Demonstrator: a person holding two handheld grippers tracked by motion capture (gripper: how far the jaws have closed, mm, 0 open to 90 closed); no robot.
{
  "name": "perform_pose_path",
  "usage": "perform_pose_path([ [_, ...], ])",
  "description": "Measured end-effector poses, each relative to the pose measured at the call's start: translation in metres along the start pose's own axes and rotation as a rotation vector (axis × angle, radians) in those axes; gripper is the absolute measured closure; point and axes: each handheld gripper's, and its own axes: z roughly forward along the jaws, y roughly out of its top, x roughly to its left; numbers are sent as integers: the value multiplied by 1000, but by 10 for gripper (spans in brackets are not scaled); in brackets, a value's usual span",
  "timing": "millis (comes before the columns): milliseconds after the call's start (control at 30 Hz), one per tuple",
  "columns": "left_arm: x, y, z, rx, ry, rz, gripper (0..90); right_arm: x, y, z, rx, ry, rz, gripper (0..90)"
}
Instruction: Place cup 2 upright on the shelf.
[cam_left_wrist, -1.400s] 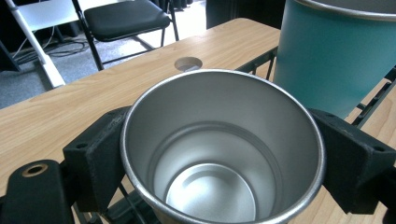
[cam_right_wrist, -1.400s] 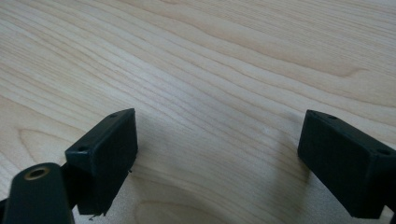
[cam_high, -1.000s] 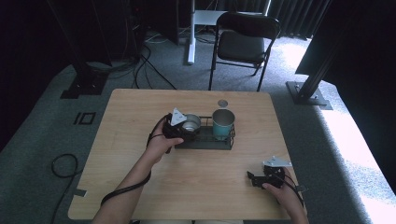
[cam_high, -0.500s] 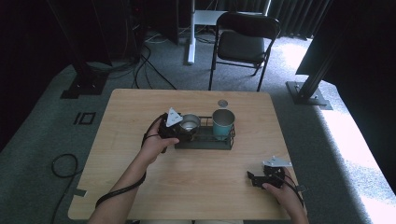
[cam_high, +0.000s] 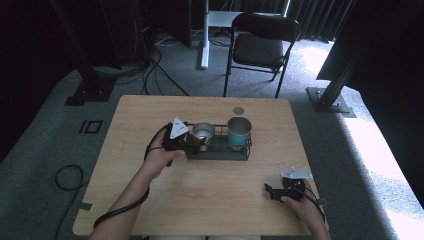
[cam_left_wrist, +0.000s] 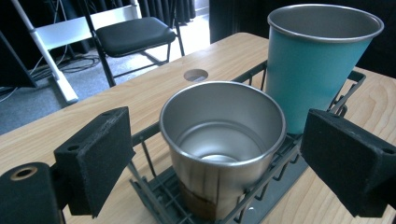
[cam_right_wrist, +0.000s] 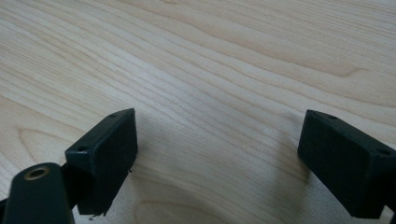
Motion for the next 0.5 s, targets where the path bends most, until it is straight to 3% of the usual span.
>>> perform_pose_path([
  [500, 14, -15, -25, 1, 40, -23, 102, 0, 0, 0, 0, 0, -1, 116],
])
